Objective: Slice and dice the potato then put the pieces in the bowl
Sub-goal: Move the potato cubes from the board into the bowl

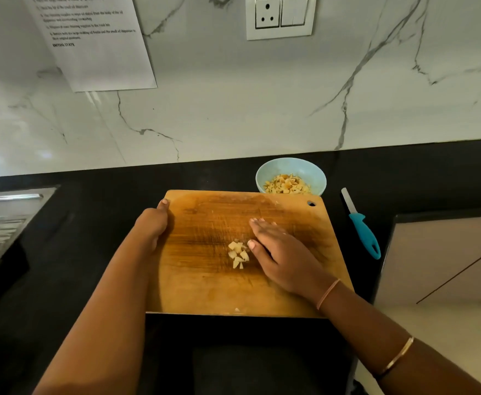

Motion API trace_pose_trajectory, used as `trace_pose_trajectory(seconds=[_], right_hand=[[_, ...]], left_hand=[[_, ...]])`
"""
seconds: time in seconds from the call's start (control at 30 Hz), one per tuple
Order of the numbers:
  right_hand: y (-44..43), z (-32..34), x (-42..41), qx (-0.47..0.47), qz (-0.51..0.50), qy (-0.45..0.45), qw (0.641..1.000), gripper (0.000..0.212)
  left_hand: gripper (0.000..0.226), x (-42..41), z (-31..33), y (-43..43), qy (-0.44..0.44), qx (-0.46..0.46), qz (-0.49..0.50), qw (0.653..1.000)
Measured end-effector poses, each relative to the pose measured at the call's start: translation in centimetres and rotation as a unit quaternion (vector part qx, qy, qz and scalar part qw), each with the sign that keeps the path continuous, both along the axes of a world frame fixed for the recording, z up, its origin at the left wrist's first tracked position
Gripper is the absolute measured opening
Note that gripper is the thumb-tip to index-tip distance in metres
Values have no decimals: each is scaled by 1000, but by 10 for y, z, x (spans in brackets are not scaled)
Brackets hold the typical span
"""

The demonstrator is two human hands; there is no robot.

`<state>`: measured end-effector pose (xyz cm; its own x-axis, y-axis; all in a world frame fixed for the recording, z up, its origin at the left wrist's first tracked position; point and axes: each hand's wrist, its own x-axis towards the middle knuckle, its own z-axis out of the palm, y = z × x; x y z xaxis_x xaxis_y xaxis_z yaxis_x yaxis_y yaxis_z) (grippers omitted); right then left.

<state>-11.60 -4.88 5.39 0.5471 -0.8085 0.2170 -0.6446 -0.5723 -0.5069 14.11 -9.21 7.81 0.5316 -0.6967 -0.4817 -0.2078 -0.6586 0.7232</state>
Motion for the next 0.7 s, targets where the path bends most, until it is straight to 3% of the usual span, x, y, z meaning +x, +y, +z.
trace_pose_trajectory(seconds=[0.1,0.2,0.3,0.37,0.43,0.53,0.6,0.7], right_hand=[[-9,15,-5,25,12,-28,999,50],[-25,33,-19,48,-25,-141,989,38],[-51,47,-39,51,-173,-318,931,21],[-71,53,-55,65,-282,-391,874,27],[-92,52,-71,128,-360,-385,840,38],[-110,34,-84,298,-420,-282,809,52],[-115,20,-85,396,-413,-277,772,49],[-122,6,-84,455,-415,-293,731,33]], left_hand=[[57,-2,9,-4,9,-28,3,1000],[55,-1,15,-9,11,-63,15,998],[51,5,18,-13,19,-90,55,994],[49,10,18,-16,30,-104,82,991],[48,13,17,-18,34,-113,110,987],[40,12,13,-24,18,-114,142,983],[45,10,8,-28,14,-110,150,982],[43,8,4,-33,8,-103,147,984]])
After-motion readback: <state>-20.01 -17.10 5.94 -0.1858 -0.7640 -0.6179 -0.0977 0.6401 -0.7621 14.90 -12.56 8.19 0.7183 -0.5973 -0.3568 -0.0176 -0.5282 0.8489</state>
